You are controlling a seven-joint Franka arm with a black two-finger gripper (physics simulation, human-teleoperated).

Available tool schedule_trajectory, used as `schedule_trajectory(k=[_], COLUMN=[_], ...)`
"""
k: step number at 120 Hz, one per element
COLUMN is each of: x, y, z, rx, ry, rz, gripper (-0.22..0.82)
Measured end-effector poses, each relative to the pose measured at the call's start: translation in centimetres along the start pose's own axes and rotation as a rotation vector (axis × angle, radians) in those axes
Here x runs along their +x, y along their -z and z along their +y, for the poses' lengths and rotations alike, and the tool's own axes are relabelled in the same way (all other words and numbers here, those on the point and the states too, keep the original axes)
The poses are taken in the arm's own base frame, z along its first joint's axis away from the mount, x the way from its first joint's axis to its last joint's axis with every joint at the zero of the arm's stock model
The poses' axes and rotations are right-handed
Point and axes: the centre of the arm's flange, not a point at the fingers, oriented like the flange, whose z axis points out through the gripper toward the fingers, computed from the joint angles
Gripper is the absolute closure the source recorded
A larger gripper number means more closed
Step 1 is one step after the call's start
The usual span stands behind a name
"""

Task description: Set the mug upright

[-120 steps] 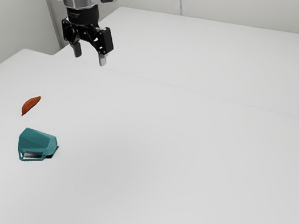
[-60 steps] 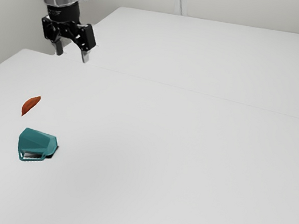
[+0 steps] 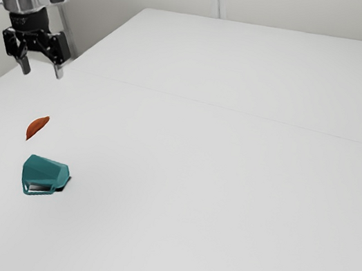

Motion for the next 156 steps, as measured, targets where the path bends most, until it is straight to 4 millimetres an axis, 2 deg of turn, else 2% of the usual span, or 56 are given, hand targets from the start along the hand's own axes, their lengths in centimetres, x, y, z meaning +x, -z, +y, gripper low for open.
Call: schedule_trajectory(k=[21,51,105,156], x=[-0.1,-0.7,-2.5,-4.8], y=[-2.9,-7.2,-14.6,-23.9], z=[-5.5,-11.5,-19.0,-23.1], rx=[-0.068,-0.223,-0.479,-0.719], ry=[0.062,0.101,0.113,0.107], rz=[-0.030,0.009,0.131,0.274], gripper=[0.02,0.02,0.02,0.02])
